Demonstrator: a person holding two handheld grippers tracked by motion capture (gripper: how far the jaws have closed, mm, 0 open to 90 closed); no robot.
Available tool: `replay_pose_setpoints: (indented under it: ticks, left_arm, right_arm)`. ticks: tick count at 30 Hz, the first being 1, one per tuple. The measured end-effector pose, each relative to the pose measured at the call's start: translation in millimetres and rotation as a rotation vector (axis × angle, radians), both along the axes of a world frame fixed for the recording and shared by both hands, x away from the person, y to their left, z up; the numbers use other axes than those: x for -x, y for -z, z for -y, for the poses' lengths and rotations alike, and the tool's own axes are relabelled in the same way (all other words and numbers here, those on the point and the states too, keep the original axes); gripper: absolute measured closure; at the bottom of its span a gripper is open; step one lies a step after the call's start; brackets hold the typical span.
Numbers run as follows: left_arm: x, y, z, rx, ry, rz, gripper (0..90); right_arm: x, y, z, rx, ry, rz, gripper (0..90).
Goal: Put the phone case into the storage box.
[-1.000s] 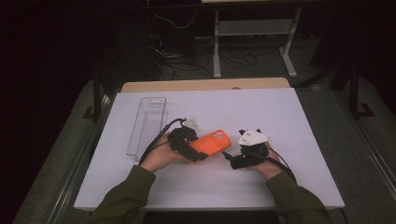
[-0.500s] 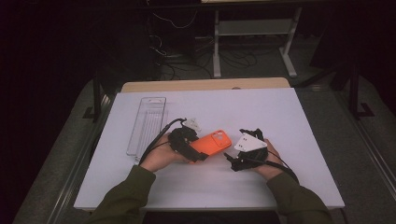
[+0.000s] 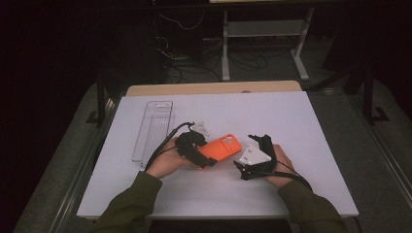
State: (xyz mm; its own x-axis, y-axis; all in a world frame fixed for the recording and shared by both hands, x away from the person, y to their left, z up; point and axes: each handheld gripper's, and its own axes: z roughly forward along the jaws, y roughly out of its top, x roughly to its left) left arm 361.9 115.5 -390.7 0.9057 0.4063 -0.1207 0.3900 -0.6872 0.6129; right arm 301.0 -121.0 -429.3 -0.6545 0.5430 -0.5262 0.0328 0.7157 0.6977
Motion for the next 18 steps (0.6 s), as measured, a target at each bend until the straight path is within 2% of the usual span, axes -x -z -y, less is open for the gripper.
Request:
replay_pose_setpoints:
  ticks: [8,11,15,18]
  left_arm:
    - [0.9,0.8,1.2,-0.002,0.002,0.000,16.3]
    - [0.8,1.1,1.5,0.006,0.003,0.005,16.3]
    - [1.2,1.3,1.3,0.007,-0.004,-0.006,16.3]
    - [0.7,0.6,1.0,0.002,0.002,0.002,16.3]
  right_arm:
    - [2.4,2.7,-3.8,0.062,-0.008,0.055,4.2]
    - [3.7,3.6,-5.7,0.107,-0.007,0.071,4.1]
    - [5.1,4.1,-7.7,0.127,-0.010,0.101,4.1]
    - [5.8,4.7,-8.5,0.141,-0.007,0.114,4.2]
